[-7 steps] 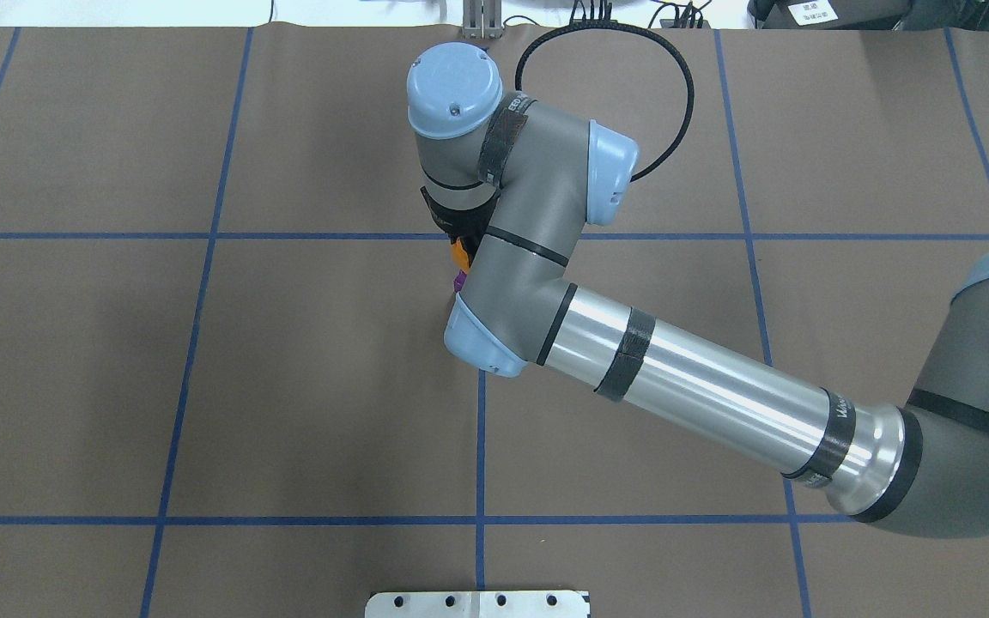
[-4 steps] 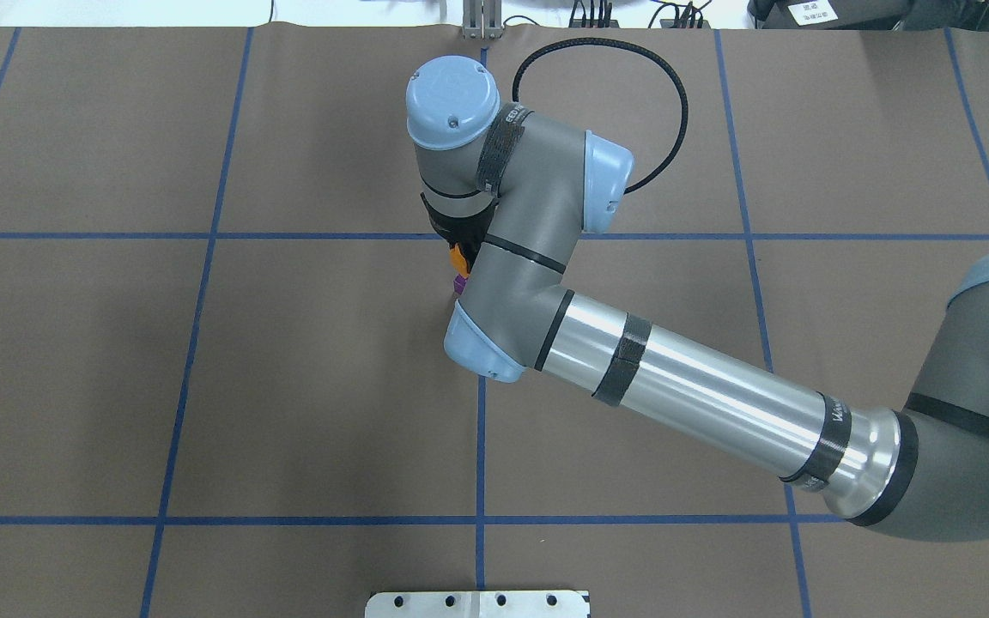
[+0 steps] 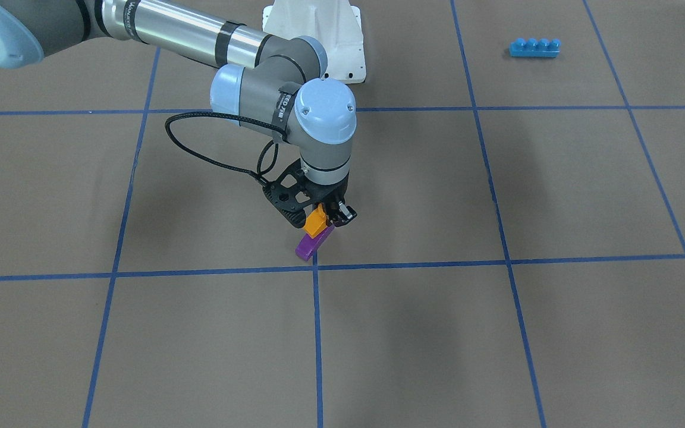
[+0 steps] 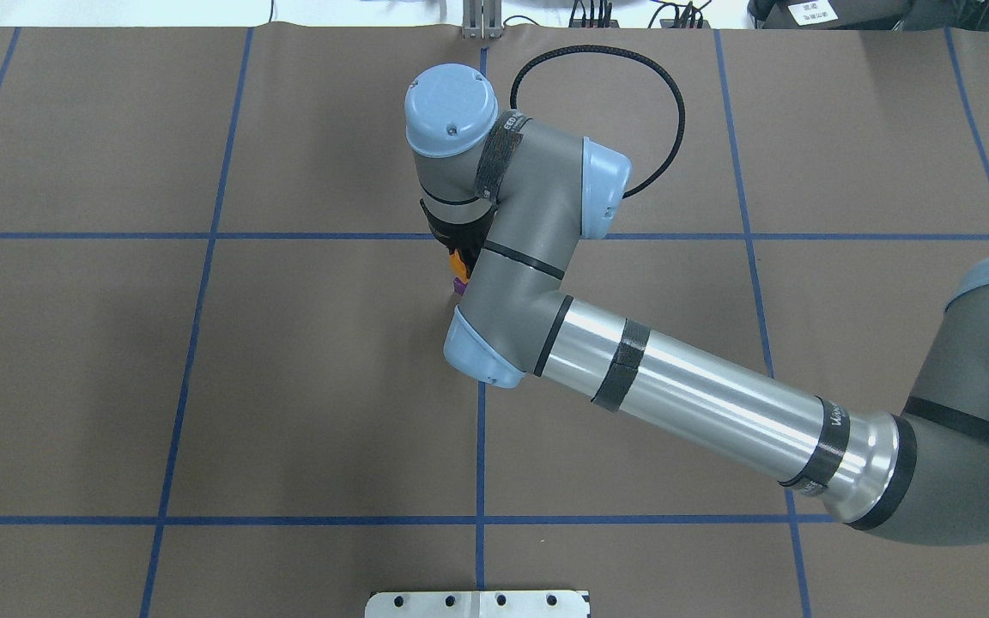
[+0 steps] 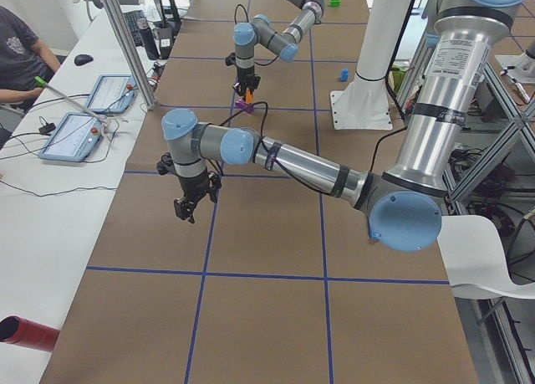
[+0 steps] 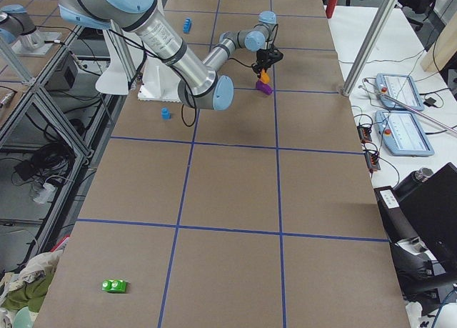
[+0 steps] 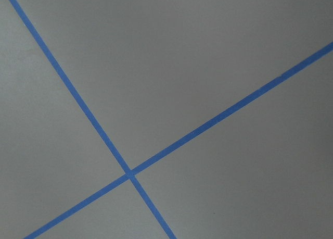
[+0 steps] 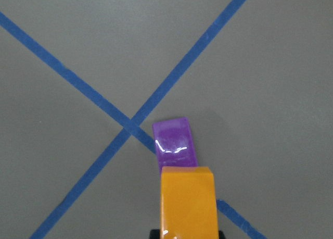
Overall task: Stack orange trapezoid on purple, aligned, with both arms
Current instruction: 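Align and lower the orange trapezoid onto the purple trapezoid with the right gripper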
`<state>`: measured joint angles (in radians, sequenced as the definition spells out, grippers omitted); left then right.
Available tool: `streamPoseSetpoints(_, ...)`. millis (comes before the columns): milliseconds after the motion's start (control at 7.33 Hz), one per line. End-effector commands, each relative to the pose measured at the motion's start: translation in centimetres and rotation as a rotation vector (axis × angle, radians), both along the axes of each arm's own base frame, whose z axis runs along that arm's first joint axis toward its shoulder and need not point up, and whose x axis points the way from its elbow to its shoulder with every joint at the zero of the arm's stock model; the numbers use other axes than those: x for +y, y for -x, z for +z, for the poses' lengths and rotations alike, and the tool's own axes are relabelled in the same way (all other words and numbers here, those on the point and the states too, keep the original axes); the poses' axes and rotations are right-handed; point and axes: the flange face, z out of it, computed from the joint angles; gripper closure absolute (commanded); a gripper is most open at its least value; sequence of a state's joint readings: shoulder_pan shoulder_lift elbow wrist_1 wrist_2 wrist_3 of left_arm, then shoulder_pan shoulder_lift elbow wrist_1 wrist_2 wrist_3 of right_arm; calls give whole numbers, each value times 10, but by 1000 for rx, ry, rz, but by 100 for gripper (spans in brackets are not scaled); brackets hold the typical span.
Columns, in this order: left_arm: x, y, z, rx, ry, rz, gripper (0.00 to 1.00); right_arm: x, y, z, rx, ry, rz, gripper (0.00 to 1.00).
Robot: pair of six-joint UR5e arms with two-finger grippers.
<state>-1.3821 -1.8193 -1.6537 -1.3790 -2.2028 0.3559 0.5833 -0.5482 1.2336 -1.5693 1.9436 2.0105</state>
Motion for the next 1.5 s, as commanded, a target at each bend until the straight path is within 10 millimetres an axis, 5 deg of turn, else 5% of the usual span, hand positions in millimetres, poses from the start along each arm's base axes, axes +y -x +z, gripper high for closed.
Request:
streamPoseSetpoints(0, 0, 0, 2, -1, 3, 0, 0, 4, 4, 8, 10, -1, -6, 100)
streamPoseSetpoints(1364, -5, -2, 17, 0, 0, -1, 0, 13, 15, 18, 40, -65, -36, 100)
